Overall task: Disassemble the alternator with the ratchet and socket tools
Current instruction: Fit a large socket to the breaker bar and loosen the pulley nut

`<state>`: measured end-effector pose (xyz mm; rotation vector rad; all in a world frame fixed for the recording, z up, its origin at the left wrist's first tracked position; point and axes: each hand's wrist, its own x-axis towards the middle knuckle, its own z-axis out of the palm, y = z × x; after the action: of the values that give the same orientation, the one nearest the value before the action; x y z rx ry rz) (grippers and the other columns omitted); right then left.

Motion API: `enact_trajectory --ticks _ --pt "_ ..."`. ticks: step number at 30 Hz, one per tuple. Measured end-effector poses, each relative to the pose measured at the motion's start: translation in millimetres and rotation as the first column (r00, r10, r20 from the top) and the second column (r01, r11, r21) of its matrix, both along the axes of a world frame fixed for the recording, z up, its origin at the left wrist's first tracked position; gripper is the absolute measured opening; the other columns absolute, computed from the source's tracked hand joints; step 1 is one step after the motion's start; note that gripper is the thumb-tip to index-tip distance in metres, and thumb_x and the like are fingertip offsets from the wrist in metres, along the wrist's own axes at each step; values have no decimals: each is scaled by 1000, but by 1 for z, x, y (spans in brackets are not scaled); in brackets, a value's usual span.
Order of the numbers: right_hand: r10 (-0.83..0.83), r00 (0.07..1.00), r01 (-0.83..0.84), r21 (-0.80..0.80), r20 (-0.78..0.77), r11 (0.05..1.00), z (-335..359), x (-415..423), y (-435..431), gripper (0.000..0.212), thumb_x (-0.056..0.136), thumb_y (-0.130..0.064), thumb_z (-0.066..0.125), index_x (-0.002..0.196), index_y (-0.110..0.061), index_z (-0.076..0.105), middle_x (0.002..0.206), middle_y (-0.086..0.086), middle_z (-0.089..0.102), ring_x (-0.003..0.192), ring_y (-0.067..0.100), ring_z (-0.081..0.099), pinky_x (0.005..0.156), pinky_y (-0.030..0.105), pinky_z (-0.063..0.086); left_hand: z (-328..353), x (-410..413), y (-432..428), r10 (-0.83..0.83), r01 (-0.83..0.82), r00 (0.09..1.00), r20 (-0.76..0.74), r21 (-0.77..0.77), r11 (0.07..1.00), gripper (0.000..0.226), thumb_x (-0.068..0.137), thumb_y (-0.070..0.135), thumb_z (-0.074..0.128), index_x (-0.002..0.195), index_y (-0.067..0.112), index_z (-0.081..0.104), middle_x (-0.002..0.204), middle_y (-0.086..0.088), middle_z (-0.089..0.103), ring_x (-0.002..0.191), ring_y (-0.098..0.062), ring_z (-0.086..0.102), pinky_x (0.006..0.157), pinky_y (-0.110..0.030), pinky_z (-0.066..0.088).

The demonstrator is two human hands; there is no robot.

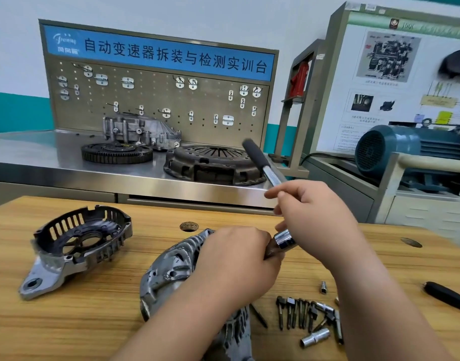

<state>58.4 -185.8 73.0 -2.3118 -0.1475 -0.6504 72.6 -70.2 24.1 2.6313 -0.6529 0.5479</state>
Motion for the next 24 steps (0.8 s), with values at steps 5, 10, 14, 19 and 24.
enact_trajectory --ticks 5,10,14,19,24 --pt "76 997 -77 51 13 996 -1 1 -7 38 92 -13 48 78 -44 67 72 -4 69 69 18 67 66 42 58 1 1 1 -3 2 999 -34 -26 1000 43 89 48 49 56 22 38 57 6 46 56 -11 43 47 -26 26" --pt "426 898 -438 150 110 886 3 -2 -7 35 74 -11 51 78 -33 78 76 -10 72 75 8 67 64 24 53 2 2 5 -7 1 997 -77 -71 997 42 87 49 50 56 23 38 57 6 50 60 -13 47 47 -26 27" --pt "635 754 -656 190 168 730 3 -4 -13 37 71 4 51 71 -21 79 79 5 70 74 15 62 59 35 47 3 3 9 -47 40 993 -110 -66 997 42 86 52 49 56 24 42 56 7 50 60 -7 48 48 -26 28" --pt "631 761 -646 270 155 714 3 -1 -17 32 75 -1 54 74 -21 79 83 8 72 76 15 65 66 30 52 2 0 7 -28 27 999 -43 -36 999 46 89 53 47 56 22 36 54 6 43 54 -6 40 47 -26 24" --pt "379 922 -382 339 76 860 2 -3 -8 31 92 -6 56 82 -26 77 81 -4 72 73 9 68 62 26 57 3 0 5 -13 12 1000 -19 -27 1000 45 90 48 49 56 23 34 56 6 43 55 -7 39 47 -26 24"
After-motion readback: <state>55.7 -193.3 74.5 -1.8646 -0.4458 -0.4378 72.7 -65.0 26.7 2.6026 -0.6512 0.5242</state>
